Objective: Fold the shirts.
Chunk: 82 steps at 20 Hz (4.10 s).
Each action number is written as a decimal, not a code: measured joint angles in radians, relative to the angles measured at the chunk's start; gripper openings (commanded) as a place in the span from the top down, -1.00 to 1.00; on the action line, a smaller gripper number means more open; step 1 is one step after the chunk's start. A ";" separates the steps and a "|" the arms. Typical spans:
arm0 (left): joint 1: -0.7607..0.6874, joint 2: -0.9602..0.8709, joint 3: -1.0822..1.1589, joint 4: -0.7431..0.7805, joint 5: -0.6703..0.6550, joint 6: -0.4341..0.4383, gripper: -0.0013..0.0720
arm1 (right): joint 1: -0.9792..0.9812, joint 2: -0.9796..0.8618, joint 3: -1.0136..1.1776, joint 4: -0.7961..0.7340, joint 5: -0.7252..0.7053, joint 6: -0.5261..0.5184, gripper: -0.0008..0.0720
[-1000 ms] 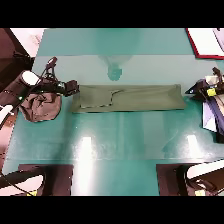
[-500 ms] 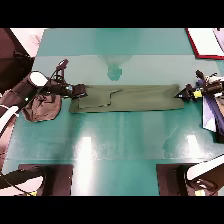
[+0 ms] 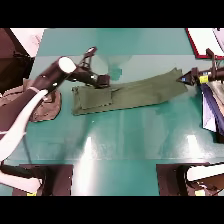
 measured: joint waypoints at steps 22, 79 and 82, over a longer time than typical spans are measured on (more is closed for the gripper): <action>0.016 -0.265 0.437 0.272 -0.171 -0.034 0.89 | 0.590 -0.093 0.512 0.002 0.004 0.208 0.95; 0.179 0.168 0.346 0.379 -0.382 0.001 0.89 | -0.050 0.010 0.247 -0.137 -0.228 0.137 0.95; 0.135 0.168 0.346 0.378 -0.373 0.001 0.88 | -0.180 0.008 0.294 -0.146 -0.244 0.125 0.95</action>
